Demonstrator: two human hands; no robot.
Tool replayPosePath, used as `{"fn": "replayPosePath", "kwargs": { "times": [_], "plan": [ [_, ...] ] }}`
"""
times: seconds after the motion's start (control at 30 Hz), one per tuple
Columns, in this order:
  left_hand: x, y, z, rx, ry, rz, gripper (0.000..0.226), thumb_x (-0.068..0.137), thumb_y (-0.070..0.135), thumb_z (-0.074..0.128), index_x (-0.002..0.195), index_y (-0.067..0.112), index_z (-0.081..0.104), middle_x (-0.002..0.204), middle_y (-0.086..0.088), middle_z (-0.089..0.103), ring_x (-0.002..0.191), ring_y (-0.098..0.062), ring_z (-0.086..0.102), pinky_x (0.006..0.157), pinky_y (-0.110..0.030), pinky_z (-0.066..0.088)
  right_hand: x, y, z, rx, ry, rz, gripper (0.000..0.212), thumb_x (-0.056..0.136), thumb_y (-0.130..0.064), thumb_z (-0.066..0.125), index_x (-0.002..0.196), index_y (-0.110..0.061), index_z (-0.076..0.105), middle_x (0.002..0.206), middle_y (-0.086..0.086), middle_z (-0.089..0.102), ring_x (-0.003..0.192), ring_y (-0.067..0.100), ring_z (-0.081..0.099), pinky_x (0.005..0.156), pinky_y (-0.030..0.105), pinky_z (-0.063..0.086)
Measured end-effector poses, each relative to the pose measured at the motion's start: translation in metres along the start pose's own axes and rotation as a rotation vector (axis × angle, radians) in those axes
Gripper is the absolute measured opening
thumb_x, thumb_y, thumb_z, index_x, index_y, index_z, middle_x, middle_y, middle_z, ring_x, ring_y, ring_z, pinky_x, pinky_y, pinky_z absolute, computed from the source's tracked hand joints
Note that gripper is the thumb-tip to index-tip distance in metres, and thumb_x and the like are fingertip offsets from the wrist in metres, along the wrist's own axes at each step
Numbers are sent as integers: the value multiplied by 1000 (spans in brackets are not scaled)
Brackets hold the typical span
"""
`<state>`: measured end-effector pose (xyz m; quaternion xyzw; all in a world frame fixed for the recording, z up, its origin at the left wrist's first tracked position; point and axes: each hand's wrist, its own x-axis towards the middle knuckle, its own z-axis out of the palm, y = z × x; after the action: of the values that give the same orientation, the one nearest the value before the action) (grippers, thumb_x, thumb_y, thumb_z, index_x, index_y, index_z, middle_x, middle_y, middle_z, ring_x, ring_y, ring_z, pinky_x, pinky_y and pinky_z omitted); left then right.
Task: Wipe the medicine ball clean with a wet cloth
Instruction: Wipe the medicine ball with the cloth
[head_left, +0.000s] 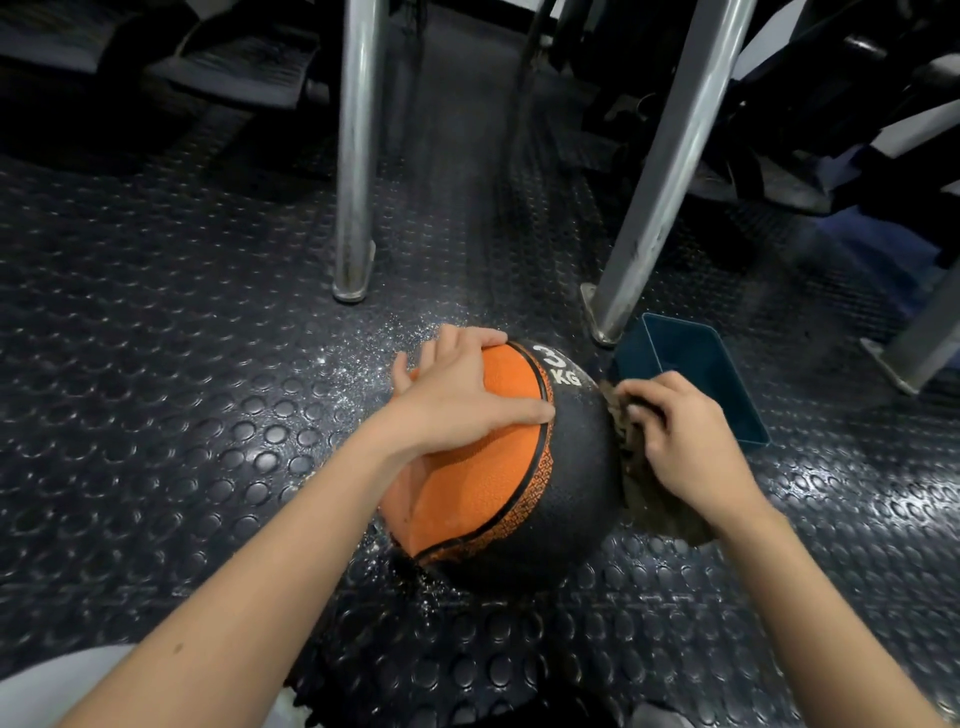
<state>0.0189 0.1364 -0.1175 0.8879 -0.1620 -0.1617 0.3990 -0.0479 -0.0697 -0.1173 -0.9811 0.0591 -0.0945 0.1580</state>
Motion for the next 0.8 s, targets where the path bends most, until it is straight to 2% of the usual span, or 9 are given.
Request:
{"fn": "replayPosePath", "kwargs": {
  "times": [0.1, 0.17, 0.27, 0.47, 0.53, 0.63, 0.67, 0.73, 0.8],
  "plan": [
    [0, 1, 3, 13, 10, 14, 82, 71, 63, 65, 138, 33, 28, 133, 9, 28, 137, -14, 16, 116, -48, -5, 2, 1, -8, 7, 28, 38, 22, 90, -2, 55, 103, -15, 68, 96, 6, 58, 97, 31, 56, 85, 41, 45],
    [2, -1, 2, 2, 20, 10, 82, 70, 62, 66, 137, 34, 29, 132, 9, 29, 136, -14, 17, 116, -48, -5, 4, -20, -17, 80, 169, -94, 21, 88, 0, 57, 101, -13, 69, 95, 5, 59, 92, 24, 56, 82, 34, 43],
    [3, -2, -1, -23, 17, 3, 81, 69, 59, 68, 137, 34, 31, 131, 9, 30, 135, -14, 19, 116, -48, -2, 0, -42, -15, 134, 172, -254, 22, 87, 1, 58, 99, -14, 69, 95, 3, 59, 89, 21, 55, 80, 31, 43],
    [0, -1, 2, -2, 1, 16, 83, 70, 62, 66, 138, 33, 29, 134, 9, 28, 137, -15, 18, 116, -48, -5, 3, 13, 1, -29, 3, -8, 23, 89, -2, 56, 100, -15, 70, 96, 6, 60, 96, 33, 58, 86, 47, 47],
    [1, -1, 2, 0, 9, 30, 83, 70, 62, 67, 138, 34, 29, 134, 10, 28, 137, -14, 18, 116, -47, -6, 7, 13, -8, 24, 46, 6, 22, 89, -2, 57, 100, -15, 70, 96, 4, 59, 98, 30, 57, 89, 41, 45],
    [3, -2, 0, -12, 12, 20, 83, 68, 61, 69, 136, 34, 30, 132, 10, 29, 136, -14, 19, 116, -48, -5, 12, -19, -24, 148, 203, -175, 21, 89, -3, 56, 100, -15, 69, 95, -1, 59, 93, 15, 54, 85, 23, 38],
    [3, -3, 0, -17, 9, 18, 85, 65, 63, 70, 136, 35, 31, 130, 10, 30, 136, -14, 19, 116, -48, -4, 10, -31, -24, 166, 200, -253, 21, 88, -5, 55, 99, -16, 69, 95, -1, 58, 91, 14, 53, 84, 23, 38],
    [3, -4, 0, -14, 4, 20, 92, 58, 69, 69, 135, 36, 32, 126, 12, 29, 135, -12, 20, 116, -48, -3, 2, -42, -13, 133, 142, -347, 23, 86, -8, 53, 99, -17, 68, 95, 0, 57, 89, 20, 53, 81, 34, 43],
    [3, -4, 0, -3, -3, 30, 89, 63, 68, 69, 137, 35, 30, 129, 11, 30, 136, -12, 18, 116, -48, -5, -2, -30, -2, 101, 136, -336, 22, 87, -7, 52, 100, -16, 68, 95, 1, 57, 87, 26, 54, 76, 41, 45]
  ]
}}
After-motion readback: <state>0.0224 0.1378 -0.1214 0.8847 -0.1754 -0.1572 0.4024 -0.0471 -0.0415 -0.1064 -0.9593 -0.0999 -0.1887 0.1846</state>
